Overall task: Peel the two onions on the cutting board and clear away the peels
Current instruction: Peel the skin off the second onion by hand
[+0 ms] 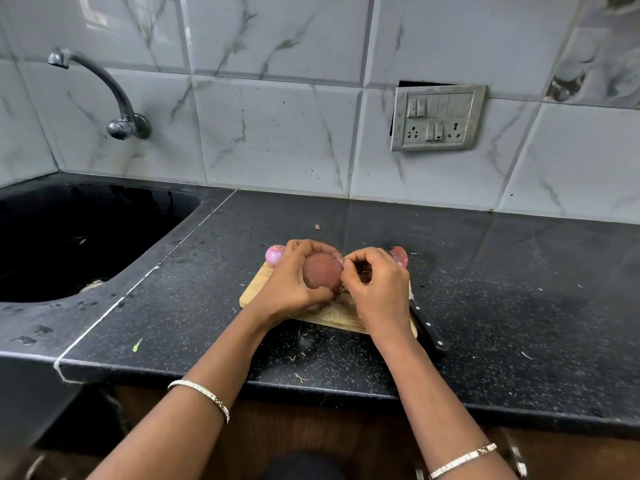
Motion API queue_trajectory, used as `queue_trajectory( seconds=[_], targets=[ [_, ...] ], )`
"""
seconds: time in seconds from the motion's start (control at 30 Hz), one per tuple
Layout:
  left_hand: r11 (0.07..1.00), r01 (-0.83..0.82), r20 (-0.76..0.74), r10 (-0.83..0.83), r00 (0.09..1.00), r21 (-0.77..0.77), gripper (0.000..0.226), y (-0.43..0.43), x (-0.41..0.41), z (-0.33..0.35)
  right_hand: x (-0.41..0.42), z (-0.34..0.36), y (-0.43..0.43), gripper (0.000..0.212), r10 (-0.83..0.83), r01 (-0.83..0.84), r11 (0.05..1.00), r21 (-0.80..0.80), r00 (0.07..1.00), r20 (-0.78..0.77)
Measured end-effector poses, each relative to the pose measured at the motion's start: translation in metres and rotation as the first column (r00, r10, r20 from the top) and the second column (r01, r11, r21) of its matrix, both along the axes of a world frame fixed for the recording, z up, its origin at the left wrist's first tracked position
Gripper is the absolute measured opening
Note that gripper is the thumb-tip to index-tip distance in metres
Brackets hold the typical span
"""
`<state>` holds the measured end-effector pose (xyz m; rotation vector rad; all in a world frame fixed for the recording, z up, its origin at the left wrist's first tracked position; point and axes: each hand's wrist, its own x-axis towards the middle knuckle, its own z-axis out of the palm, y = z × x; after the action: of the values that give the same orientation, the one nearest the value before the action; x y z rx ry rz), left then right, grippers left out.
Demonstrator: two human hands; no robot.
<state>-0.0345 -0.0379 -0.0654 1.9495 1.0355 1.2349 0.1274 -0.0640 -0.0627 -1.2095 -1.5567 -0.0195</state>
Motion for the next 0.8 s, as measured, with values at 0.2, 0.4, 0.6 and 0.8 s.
queue_trajectory(
  seconds=[0.2,0.4,0.6,0.8],
  targets=[
    [0.992,0.061,0.153,-0.043,0.987,-0.113,0.069,0.0025,-0.0035,-0.0044,0.0011,0.0001,-0.0004,0.006,0.012,-0.015,0.998,-0.057,0.999,-0.052],
    [0.992,0.061,0.185,-0.040,0.982,-0.109,0.063,-0.0005,0.0016,-0.0017,0.0021,0.0030,-0.0033,0.011,0.077,-0.095,0.988,-0.120,0.987,-0.145],
    [0.993,0.072,0.156,-0.058,0.986,-0.089,0.063,-0.0025,0.0030,0.0000,0.0048,0.0015,-0.0006,0.007,0.051,-0.064,0.993,-0.101,0.991,-0.126],
    [0.999,0.037,0.112,-0.033,0.993,-0.035,0.070,0.0000,0.0014,-0.0018,0.0062,0.0031,-0.0008,0.007,-0.017,0.006,0.996,-0.085,0.992,-0.125]
  ],
)
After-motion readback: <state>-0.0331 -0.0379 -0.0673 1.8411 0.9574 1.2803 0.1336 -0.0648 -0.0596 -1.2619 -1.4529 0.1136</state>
